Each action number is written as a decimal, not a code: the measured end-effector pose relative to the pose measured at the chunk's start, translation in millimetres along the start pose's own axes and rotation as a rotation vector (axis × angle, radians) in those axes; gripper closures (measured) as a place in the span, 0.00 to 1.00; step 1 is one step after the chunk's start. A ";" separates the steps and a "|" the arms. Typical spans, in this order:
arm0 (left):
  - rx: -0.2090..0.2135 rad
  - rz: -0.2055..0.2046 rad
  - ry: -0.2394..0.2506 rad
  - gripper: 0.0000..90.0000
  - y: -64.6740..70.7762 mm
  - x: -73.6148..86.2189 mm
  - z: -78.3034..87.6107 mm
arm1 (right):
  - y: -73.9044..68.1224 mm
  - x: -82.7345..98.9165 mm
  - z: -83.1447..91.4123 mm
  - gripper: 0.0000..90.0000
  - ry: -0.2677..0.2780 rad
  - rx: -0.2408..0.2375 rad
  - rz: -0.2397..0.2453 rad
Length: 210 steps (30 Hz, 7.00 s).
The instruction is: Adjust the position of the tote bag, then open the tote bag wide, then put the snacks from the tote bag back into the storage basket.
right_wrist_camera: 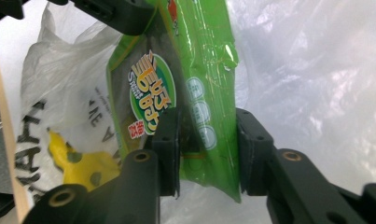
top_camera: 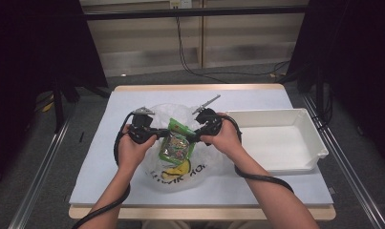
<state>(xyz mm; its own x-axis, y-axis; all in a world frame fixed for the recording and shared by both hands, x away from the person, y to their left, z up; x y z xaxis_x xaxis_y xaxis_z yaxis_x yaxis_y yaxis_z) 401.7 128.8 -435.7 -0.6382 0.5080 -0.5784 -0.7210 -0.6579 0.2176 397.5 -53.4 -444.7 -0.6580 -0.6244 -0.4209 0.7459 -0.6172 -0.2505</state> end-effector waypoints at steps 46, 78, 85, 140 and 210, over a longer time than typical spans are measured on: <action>-0.021 0.088 0.003 0.20 6.3 31.6 -8.6 | -12.6 -13.2 59.5 0.87 -0.005 0.062 0.034; -0.023 0.003 -0.097 0.73 2.0 45.5 -35.6 | -15.1 -15.5 5.2 0.79 -0.107 0.008 0.016; 0.004 0.057 -0.057 0.63 1.9 42.8 -28.4 | -14.4 -16.6 10.4 0.86 -0.103 0.026 0.009; -0.069 0.025 -0.036 0.14 7.1 36.1 -22.6 | -19.1 -17.0 110.3 0.85 -0.012 0.086 0.091; -0.045 0.017 -0.050 0.13 12.2 32.1 -29.8 | 85.2 48.9 198.9 0.85 -0.065 0.168 0.037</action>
<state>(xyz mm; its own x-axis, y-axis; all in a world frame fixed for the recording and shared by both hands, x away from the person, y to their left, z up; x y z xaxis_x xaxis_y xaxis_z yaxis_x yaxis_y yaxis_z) 380.5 120.5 -475.0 -0.6637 0.5229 -0.5349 -0.6978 -0.6904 0.1910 408.3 -231.7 -313.3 -0.6395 -0.6748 -0.3684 0.7457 -0.6610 -0.0839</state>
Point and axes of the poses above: each handheld gripper's, and its own axes: z roughly backward along the jaws, x roughly out of its underside, y roughly to its right, the point moved 5 cm from there along -z, roughly forward along the jaws, and after that the axes turned 12 degrees about -y, right-handed, at the moved point
